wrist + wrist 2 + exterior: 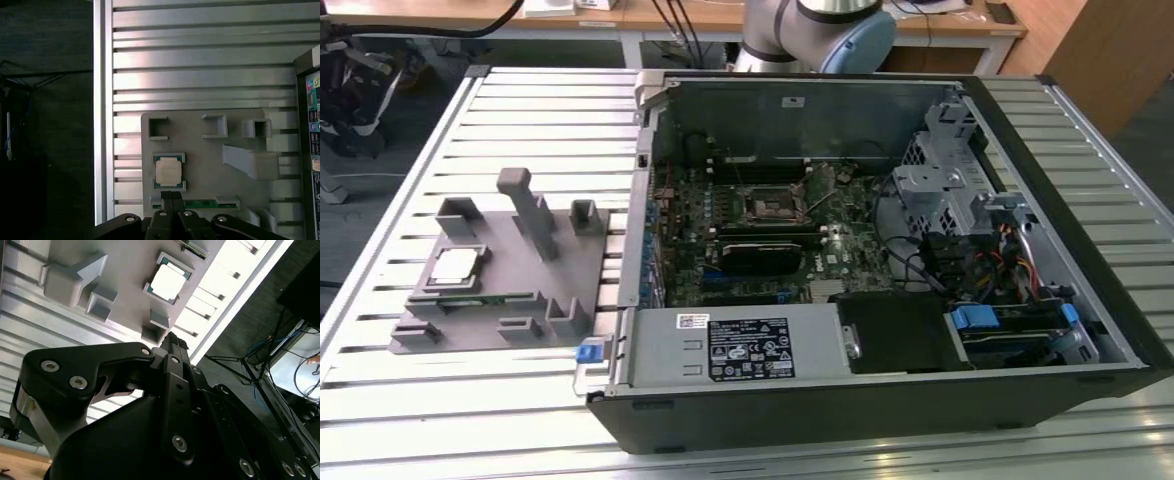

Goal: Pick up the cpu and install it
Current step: 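Pick up the cpu and move it towards the insertion slot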

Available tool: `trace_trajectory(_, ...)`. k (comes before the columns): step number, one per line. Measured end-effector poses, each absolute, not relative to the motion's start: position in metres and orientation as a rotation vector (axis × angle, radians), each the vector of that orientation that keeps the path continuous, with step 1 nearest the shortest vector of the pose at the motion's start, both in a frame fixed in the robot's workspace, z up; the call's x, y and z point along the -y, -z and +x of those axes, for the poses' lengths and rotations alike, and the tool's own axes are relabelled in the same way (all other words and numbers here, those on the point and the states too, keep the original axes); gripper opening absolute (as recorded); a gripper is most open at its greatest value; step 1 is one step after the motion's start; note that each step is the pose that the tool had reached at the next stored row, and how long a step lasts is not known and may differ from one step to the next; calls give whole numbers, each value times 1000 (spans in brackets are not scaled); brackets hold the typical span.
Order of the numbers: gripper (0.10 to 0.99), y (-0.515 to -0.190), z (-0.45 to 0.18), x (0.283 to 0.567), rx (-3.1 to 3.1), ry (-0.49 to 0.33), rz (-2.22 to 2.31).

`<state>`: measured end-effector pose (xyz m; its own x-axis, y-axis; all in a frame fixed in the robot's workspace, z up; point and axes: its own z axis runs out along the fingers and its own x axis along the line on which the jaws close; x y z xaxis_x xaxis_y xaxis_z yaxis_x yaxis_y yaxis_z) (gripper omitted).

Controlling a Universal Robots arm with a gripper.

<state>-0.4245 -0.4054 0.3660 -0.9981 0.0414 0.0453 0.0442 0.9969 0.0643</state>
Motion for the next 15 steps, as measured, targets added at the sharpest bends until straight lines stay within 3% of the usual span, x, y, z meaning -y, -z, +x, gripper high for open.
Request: trace_trajectory(15, 106, -363, -427, 405, 3089, 101, -64)
